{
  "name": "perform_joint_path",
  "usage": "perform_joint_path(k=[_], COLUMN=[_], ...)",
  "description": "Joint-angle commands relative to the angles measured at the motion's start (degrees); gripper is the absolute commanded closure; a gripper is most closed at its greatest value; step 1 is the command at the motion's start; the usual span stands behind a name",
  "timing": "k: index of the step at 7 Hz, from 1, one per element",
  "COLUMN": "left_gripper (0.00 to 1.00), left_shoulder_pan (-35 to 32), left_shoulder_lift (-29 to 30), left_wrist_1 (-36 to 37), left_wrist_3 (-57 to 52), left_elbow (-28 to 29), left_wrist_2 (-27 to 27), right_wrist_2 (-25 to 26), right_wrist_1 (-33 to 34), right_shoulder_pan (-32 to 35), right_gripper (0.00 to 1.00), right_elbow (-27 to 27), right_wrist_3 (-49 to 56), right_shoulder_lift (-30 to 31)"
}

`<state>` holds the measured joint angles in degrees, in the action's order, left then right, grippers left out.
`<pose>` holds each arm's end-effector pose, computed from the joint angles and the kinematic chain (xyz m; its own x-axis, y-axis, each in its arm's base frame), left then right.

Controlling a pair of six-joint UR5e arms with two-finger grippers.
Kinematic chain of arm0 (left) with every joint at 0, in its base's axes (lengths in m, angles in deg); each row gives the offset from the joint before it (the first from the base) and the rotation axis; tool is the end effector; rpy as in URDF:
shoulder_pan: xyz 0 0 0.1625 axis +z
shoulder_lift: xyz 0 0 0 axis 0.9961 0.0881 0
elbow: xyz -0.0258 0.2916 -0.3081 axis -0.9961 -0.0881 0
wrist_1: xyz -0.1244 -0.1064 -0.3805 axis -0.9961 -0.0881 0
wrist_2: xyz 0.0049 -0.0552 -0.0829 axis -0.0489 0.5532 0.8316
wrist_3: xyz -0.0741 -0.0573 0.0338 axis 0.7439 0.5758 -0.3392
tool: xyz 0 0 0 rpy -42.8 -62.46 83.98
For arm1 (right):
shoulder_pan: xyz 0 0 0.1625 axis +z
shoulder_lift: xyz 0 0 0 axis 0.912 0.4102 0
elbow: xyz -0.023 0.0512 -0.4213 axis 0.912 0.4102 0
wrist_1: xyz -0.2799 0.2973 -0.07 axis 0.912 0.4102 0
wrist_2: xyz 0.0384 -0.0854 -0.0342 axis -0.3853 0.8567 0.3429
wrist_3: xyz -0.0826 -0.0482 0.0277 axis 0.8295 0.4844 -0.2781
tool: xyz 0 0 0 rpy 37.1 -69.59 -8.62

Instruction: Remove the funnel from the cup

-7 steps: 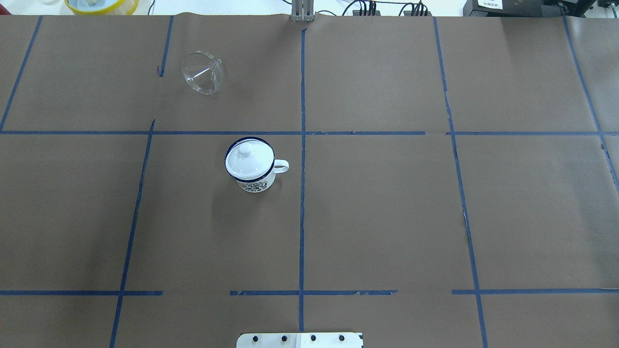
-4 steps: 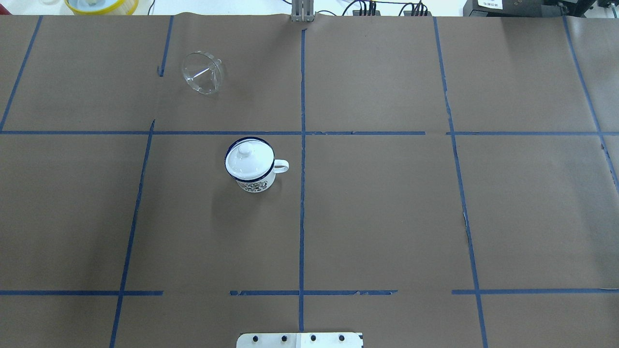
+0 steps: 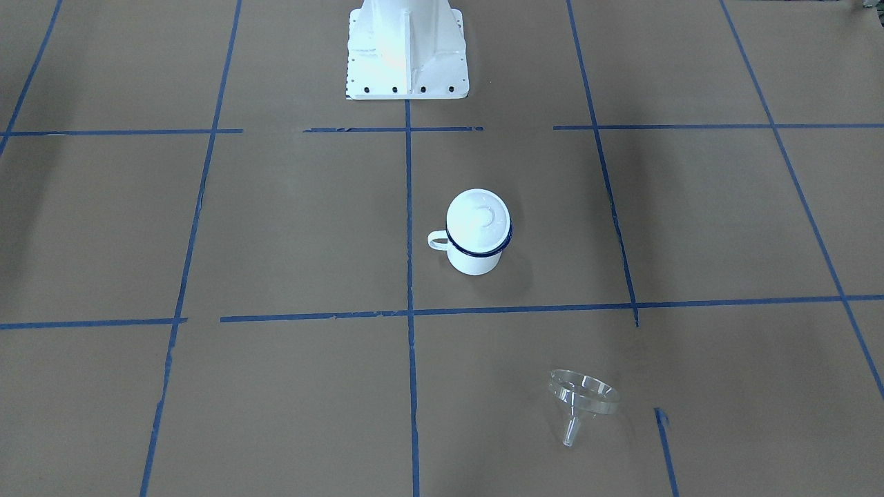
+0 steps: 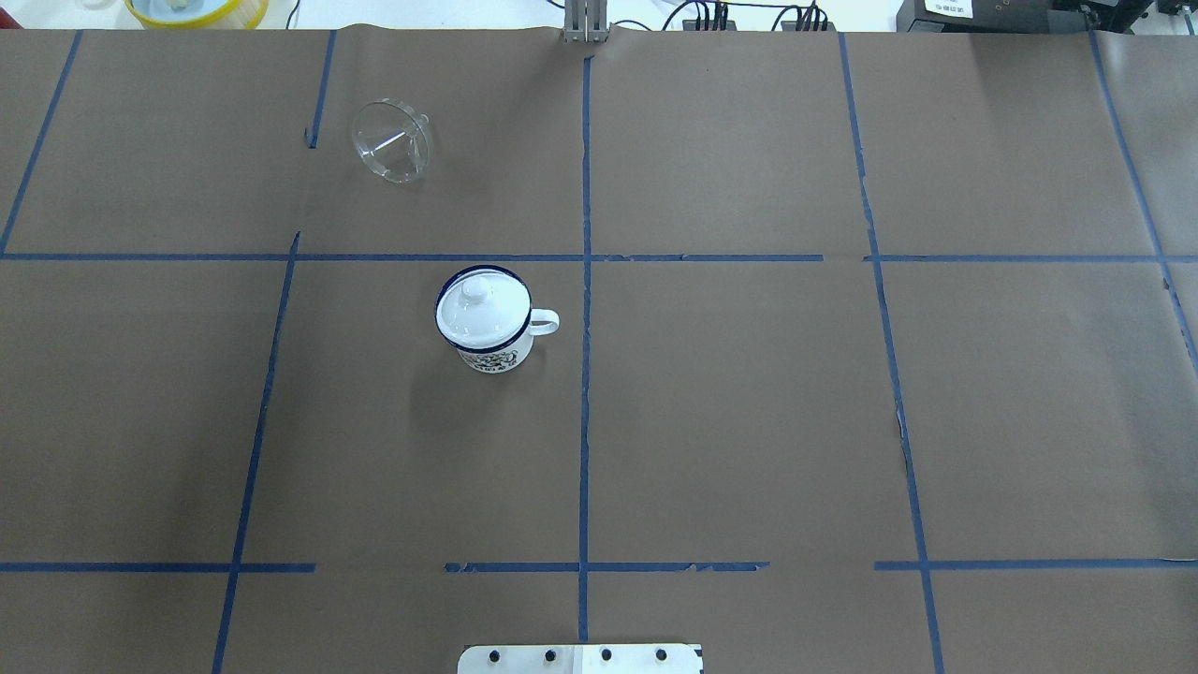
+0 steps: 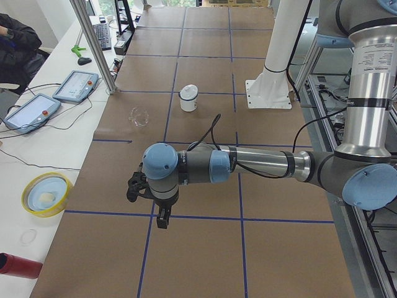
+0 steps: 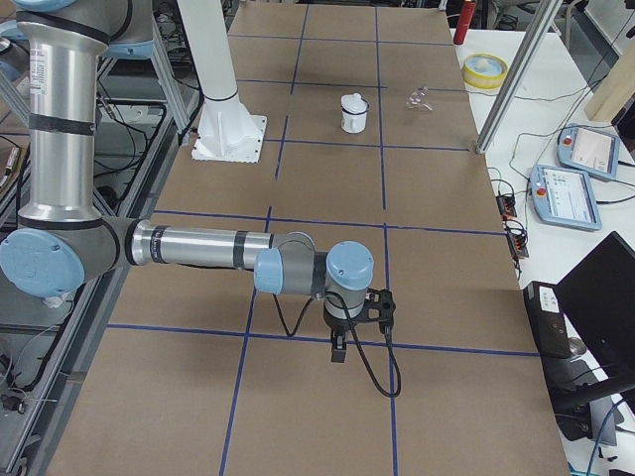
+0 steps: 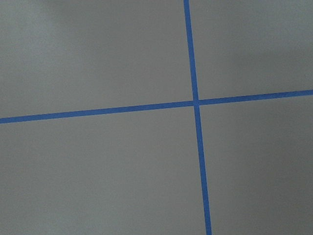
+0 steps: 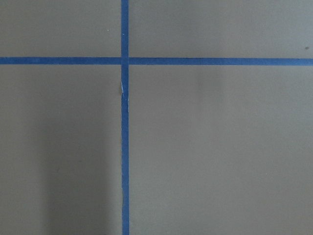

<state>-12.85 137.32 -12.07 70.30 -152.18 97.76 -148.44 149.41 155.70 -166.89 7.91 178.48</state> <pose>-0.1288 -0.4807 0.6237 0.7050 0.0752 -0.7052 -0.0031 0.9947 0.1029 0.0670 -0.4456 0.6708 0.7522 0.0172 0.6587 -0.0032 0.9997 -0.0225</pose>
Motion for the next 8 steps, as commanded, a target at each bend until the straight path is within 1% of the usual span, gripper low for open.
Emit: perform_joint_path(k=[1, 5, 8], left_gripper=[0.0, 0.0, 0.0], left_shoulder_pan=[2.06, 2.78, 2.69], left_shoulder_lift=[0.03, 0.03, 0.29], left_wrist_1=[-0.17, -0.96, -1.23], left_wrist_3=[2.63, 3.86, 3.43], left_elbow=[-0.03, -0.38, -2.31], left_wrist_2=[0.03, 1.17, 1.17], right_wrist_2=[0.0, 0.0, 0.0], right_wrist_1=[0.0, 0.0, 0.0], right_shoulder_pan=[0.0, 0.0, 0.0], right_gripper=[0.0, 0.0, 0.0], right_elbow=[0.0, 0.0, 0.0], right_wrist_3=[0.0, 0.0, 0.0], right_shoulder_lift=[0.0, 0.0, 0.0])
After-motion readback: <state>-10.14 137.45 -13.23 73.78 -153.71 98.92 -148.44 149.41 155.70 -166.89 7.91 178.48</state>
